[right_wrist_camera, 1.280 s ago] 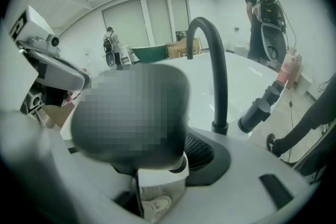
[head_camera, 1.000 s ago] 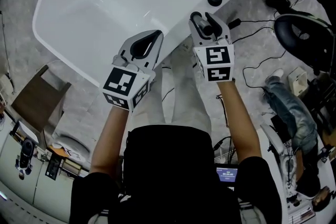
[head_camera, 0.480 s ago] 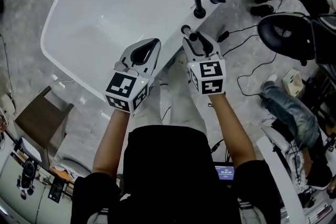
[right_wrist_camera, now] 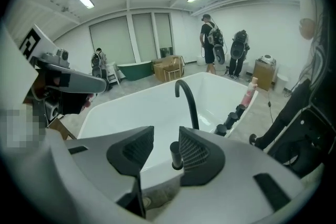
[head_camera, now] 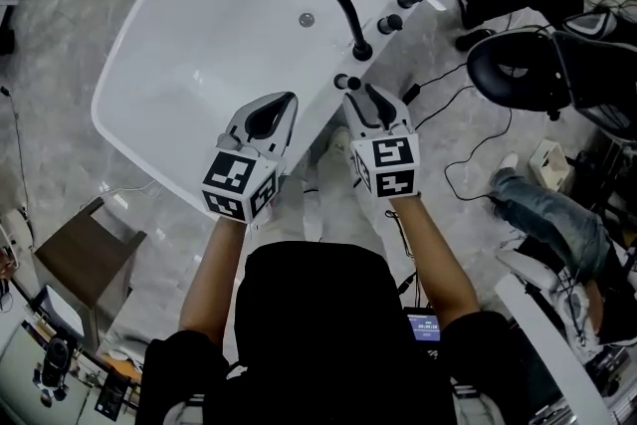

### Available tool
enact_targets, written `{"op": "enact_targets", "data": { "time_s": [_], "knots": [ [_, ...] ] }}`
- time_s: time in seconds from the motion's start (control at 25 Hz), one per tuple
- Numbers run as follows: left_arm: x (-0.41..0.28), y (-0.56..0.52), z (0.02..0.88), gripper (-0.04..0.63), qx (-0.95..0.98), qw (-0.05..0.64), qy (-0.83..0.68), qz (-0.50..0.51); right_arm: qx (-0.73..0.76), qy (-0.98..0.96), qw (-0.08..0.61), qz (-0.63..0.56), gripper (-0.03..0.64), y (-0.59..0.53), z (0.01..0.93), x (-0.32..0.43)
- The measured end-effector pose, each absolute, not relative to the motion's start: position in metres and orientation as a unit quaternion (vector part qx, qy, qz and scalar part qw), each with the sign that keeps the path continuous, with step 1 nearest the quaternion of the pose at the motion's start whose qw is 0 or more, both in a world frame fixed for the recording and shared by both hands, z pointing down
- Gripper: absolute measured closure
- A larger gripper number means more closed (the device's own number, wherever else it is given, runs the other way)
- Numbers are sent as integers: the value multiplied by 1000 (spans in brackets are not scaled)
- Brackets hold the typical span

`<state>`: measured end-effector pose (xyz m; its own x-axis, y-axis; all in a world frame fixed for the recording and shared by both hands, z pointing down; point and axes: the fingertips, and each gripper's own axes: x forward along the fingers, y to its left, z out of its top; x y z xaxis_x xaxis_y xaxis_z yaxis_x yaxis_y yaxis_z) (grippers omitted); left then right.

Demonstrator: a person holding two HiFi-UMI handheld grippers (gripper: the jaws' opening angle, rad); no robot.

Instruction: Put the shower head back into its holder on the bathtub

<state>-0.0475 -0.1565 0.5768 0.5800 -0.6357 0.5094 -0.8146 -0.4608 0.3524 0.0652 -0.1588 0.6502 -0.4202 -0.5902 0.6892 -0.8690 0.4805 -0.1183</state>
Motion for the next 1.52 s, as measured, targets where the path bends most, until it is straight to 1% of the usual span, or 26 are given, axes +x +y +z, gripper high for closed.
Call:
{"op": "enact_targets", "data": {
  "time_s": [0.2, 0.52, 0.72, 0.92, 1.16, 1.52],
  "knots": [
    [-46, -142, 544, 581, 848, 267, -429, 157, 456, -815, 280, 222, 520, -145, 608, 70],
    [-51, -139, 482, 581, 859, 228, -439, 136, 468, -824, 257, 189, 559, -146, 542, 70],
    [-49, -110, 464, 581, 860, 207, -449, 128, 479, -831, 239, 150, 586, -122, 505, 74],
    [-51, -124, 424, 581, 865, 180, -455, 112, 483, -843, 207, 114, 592, -136, 455, 70],
    [-50, -111, 377, 581, 875, 143, -452, 94, 498, -846, 175, 77, 594, -127, 400, 75],
    [-30, -97, 322, 581, 888, 93, -444, 71, 512, -851, 116, 37, 594, -116, 331, 86]
  ]
}}
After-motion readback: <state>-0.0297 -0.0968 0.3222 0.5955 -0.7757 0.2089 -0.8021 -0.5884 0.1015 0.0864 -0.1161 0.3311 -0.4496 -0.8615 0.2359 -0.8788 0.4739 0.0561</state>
